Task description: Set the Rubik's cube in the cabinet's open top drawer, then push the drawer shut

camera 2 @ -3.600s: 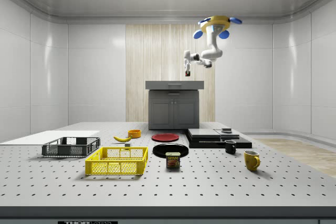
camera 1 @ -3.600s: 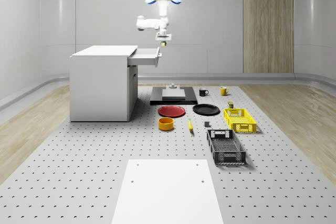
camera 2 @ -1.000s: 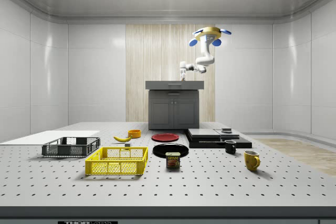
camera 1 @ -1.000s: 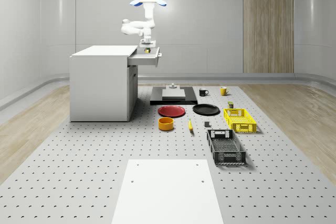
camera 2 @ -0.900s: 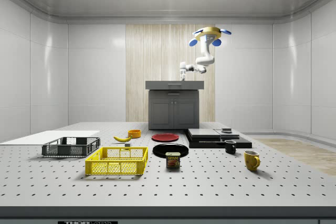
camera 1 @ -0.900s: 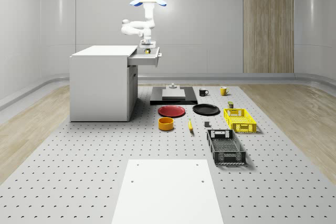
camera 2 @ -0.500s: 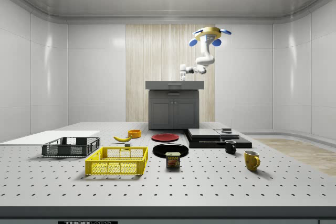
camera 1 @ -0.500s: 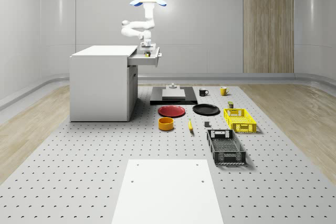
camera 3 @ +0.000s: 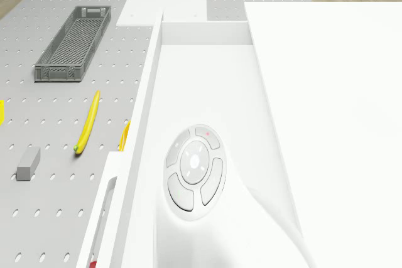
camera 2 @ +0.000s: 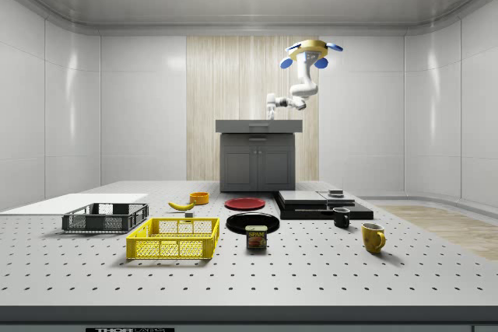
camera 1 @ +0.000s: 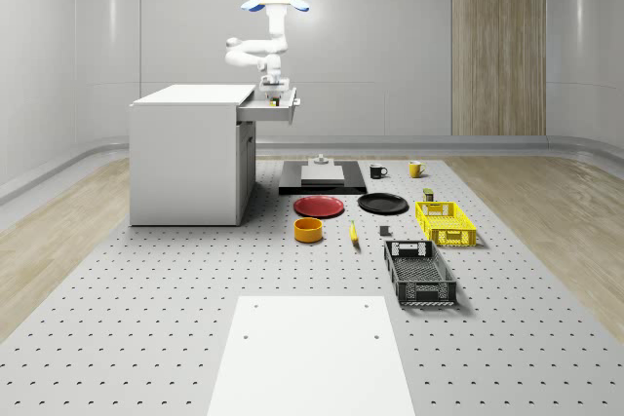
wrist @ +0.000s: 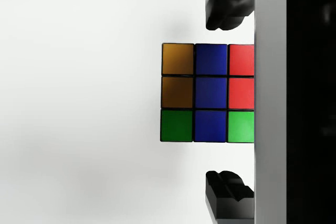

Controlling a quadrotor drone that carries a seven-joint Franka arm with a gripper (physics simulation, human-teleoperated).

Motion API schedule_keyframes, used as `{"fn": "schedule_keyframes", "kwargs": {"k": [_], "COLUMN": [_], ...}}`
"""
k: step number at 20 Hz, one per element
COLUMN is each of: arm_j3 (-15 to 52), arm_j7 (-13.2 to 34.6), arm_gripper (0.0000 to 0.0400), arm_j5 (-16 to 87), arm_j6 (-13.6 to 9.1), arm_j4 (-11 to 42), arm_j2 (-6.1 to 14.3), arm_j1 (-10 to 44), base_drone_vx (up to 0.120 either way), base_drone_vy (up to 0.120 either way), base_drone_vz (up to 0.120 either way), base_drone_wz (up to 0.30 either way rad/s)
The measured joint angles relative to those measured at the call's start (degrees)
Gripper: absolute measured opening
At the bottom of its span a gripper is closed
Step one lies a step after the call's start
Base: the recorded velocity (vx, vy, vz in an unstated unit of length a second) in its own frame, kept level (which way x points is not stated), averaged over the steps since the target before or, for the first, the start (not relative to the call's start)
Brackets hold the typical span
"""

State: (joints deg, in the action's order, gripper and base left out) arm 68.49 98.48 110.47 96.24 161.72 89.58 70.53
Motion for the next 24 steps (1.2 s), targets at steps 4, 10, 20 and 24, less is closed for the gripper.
{"fn": "schedule_keyframes", "kwargs": {"k": [4,10,20,24], "arm_j3": [2.5,4.0,4.5,4.6], "arm_j7": [-0.1,-0.2,-0.2,-0.3], "arm_gripper": [0.0399,0.0400,0.0400,0.0400], "arm_j5": [-2.2,-3.6,-4.0,-4.0], "arm_j6": [-1.2,-2.0,-2.4,-2.5], "arm_j4": [0.8,1.3,1.5,1.5], "arm_j2": [-0.2,-0.4,-0.7,-0.7], "arm_j1": [-0.6,-1.0,-1.2,-1.2], "base_drone_vx": [0.000,-0.027,-0.036,0.000], "base_drone_vy": [0.080,0.040,0.120,0.120], "base_drone_vz": [0.000,0.093,0.028,0.000], "base_drone_wz": [0.000,0.000,0.000,0.000]}}
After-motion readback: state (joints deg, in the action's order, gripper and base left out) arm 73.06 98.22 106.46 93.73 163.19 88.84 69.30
